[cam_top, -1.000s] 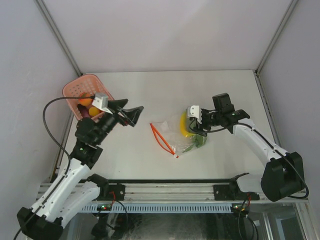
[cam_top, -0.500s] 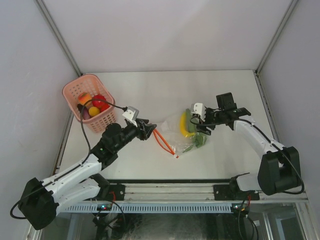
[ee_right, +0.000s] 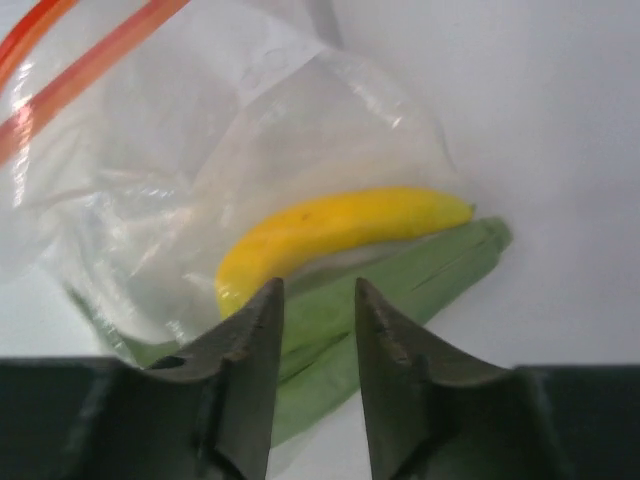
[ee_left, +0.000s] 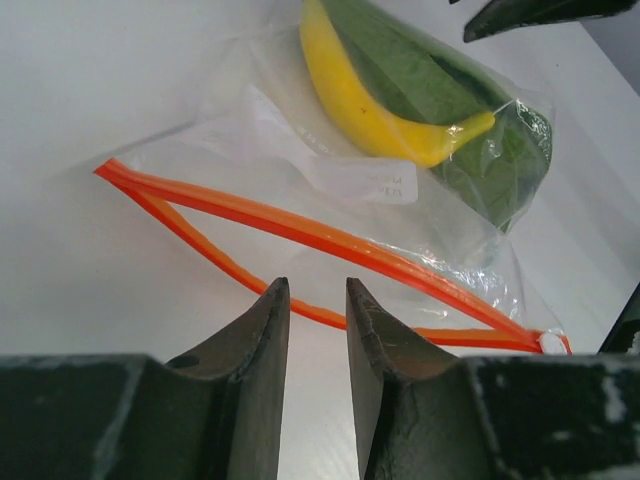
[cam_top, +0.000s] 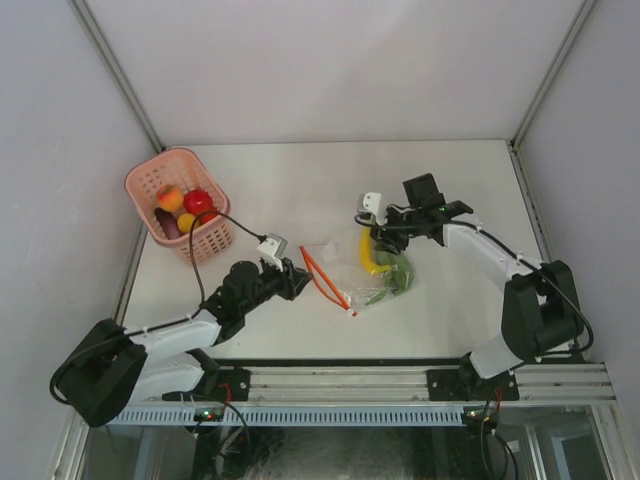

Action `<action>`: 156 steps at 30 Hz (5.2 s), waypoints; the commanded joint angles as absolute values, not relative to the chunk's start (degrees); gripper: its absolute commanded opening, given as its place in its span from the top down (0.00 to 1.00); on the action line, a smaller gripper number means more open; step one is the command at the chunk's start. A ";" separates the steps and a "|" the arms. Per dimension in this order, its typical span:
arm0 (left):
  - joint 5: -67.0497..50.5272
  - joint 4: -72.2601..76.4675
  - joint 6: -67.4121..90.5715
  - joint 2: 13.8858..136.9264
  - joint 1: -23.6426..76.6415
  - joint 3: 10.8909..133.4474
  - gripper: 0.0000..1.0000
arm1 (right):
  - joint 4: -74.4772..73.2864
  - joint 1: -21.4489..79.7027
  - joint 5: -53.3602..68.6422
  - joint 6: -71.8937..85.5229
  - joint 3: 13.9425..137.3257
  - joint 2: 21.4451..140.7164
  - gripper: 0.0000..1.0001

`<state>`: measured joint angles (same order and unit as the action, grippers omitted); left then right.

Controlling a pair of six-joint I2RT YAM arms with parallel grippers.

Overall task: Open the zip-top bag and remove the fake food
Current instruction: Pick up the fake fruit from the zipper food storage bag.

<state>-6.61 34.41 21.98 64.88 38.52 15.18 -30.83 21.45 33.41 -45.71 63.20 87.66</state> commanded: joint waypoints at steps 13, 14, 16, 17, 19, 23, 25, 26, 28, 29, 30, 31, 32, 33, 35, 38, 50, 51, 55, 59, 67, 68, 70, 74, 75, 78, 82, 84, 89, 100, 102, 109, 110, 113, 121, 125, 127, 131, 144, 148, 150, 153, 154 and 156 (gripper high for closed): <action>-8.14 59.27 34.10 89.93 38.85 21.16 0.67 | -28.58 25.88 16.61 -30.04 69.74 101.85 0.91; -8.24 59.18 34.74 90.83 38.85 21.90 0.67 | -29.48 25.84 16.57 -29.95 70.23 102.70 0.91; -8.21 58.42 35.94 92.57 38.84 23.54 0.67 | -30.99 25.94 16.84 -29.89 71.41 103.96 0.92; -8.20 58.29 36.59 93.45 38.85 24.22 0.67 | -31.64 25.94 17.16 -29.85 72.09 104.38 0.92; -7.96 58.19 38.06 95.39 38.85 25.39 0.66 | -33.14 26.05 17.97 -29.90 72.92 105.39 0.92; -7.20 57.75 40.84 98.82 39.06 27.09 0.65 | -35.28 26.43 19.64 -30.15 73.87 106.61 0.92; -7.03 56.85 41.26 99.93 39.60 28.35 0.64 | -35.97 26.82 20.18 -30.36 74.28 107.10 0.92; -6.94 56.06 41.30 100.37 39.89 29.12 0.63 | -36.46 27.08 20.33 -30.40 74.60 107.35 0.92; -6.72 54.44 41.54 101.22 40.59 30.83 0.61 | -37.00 27.60 20.44 -30.50 74.85 107.69 0.92; -6.67 53.70 41.76 101.59 40.93 31.65 0.60 | -37.19 27.67 20.73 -30.50 75.02 107.75 0.92; -6.48 53.05 42.10 101.86 41.15 32.58 0.60 | -37.38 27.77 21.18 -30.40 75.12 107.85 0.92; -6.41 52.66 42.36 102.08 41.49 32.95 0.59 | -37.54 27.79 21.62 -30.22 75.21 107.80 0.92; -6.18 52.32 42.63 102.27 41.75 33.41 0.58 | -37.65 27.82 22.15 -30.01 75.28 107.83 0.92; -5.96 51.85 42.85 102.49 42.00 34.04 0.58 | -37.92 27.86 22.79 -29.93 75.44 107.88 0.92; -5.74 50.84 43.37 102.85 42.45 35.07 0.57 | -38.69 27.78 24.74 -29.75 76.00 108.13 0.92; -5.48 49.34 44.21 103.71 43.07 36.50 0.56 | -40.22 27.78 27.36 -29.15 77.14 108.67 0.92; -2.57 41.33 47.65 104.72 44.38 40.89 0.47 | -39.55 25.89 26.61 -27.62 77.06 107.09 0.91; -2.47 41.18 47.78 104.76 44.45 41.13 0.46 | -39.54 25.90 26.46 -27.55 77.07 107.20 0.91; -1.63 38.99 48.71 105.16 44.63 42.40 0.42 | -39.47 25.85 26.02 -27.38 77.08 106.81 0.91; -1.47 37.64 49.46 105.80 44.80 43.43 0.41 | -39.53 25.69 25.29 -27.51 77.01 105.41 0.91; 0.15 32.65 50.53 105.91 44.87 45.81 0.36 | -38.75 23.15 22.01 -29.19 75.65 99.85 0.91; 0.24 32.35 50.61 105.93 44.91 46.13 0.36 | -38.56 22.76 21.70 -29.30 75.34 99.32 0.91; 0.46 31.44 50.71 106.05 44.96 46.80 0.36 | -38.41 21.94 21.77 -29.33 74.96 98.77 0.91; 1.33 25.04 51.12 106.83 45.41 50.63 0.35 | -38.56 21.38 22.02 -29.02 74.65 99.61 0.91; 1.19 24.33 51.21 107.01 45.56 51.26 0.34 | -38.58 21.46 22.00 -28.93 74.65 100.19 0.91; 1.97 21.69 50.92 107.40 46.25 53.12 0.34 | -38.63 21.86 20.88 -28.64 74.74 101.87 0.91; 3.68 13.42 50.43 109.30 46.67 57.53 0.36 | -38.71 21.86 20.23 -28.30 74.74 103.21 0.91; 3.24 13.01 50.47 110.01 46.76 58.14 0.40 | -38.84 21.88 20.26 -28.20 74.81 103.48 0.91; 2.49 13.18 50.59 109.93 47.10 59.20 0.52 | -39.30 22.11 19.86 -28.18 74.94 104.61 0.91; 6.71 7.61 47.58 112.81 47.46 62.49 0.41 | -41.03 23.25 19.92 -28.31 75.78 107.35 0.92; 7.24 7.28 47.11 113.39 47.46 62.51 0.42 | -40.98 23.31 19.94 -28.34 75.86 107.47 0.92; 12.41 3.59 43.57 110.43 47.46 61.83 0.69 | -41.08 22.88 19.92 -28.27 75.87 107.49 0.92; 13.11 3.15 43.11 109.52 47.46 61.68 0.74 | -41.08 22.77 19.96 -28.31 75.86 107.49 0.92; 15.26 2.47 42.10 106.29 47.33 60.32 0.82 | -41.21 22.51 20.08 -28.31 75.86 107.49 0.92; 14.55 4.70 42.84 96.72 44.17 53.54 0.92 | -41.20 22.32 19.92 -28.25 75.85 107.64 0.92; 11.95 6.74 44.14 92.97 42.16 49.22 0.96 | -41.14 22.28 19.97 -28.38 75.85 107.51 0.92; 11.55 6.99 44.10 90.74 41.49 47.82 0.97 | -41.12 22.30 20.04 -28.39 75.85 107.49 0.92; 14.04 4.25 41.31 88.20 40.87 47.19 0.98 | -41.09 22.44 20.17 -28.38 75.88 107.40 0.92; 28.60 -9.03 28.83 84.03 41.00 49.53 1.00 | -41.09 22.87 20.53 -28.65 75.86 107.40 0.92; 32.65 -11.08 26.95 81.60 40.96 49.48 1.00 | -41.13 22.94 20.58 -28.58 75.85 107.31 0.92; 34.26 -12.13 26.05 80.43 40.96 49.52 1.00 | -41.06 22.98 20.65 -28.78 75.85 107.31 0.92; 36.99 -13.76 24.74 78.64 40.96 49.56 1.00 | -41.13 22.97 20.79 -28.77 75.87 107.15 0.92; 37.78 -14.32 24.16 77.92 40.96 49.57 1.00 | -41.13 22.98 20.85 -28.79 75.86 107.14 0.92; 39.20 -15.38 23.32 76.46 40.96 49.62 1.00 | -41.17 22.99 21.04 -28.76 75.92 107.00 0.92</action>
<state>33.43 -13.26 26.70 80.53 41.01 47.81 -41.08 22.63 20.10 -28.69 74.67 107.26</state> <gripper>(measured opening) 0.320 0.077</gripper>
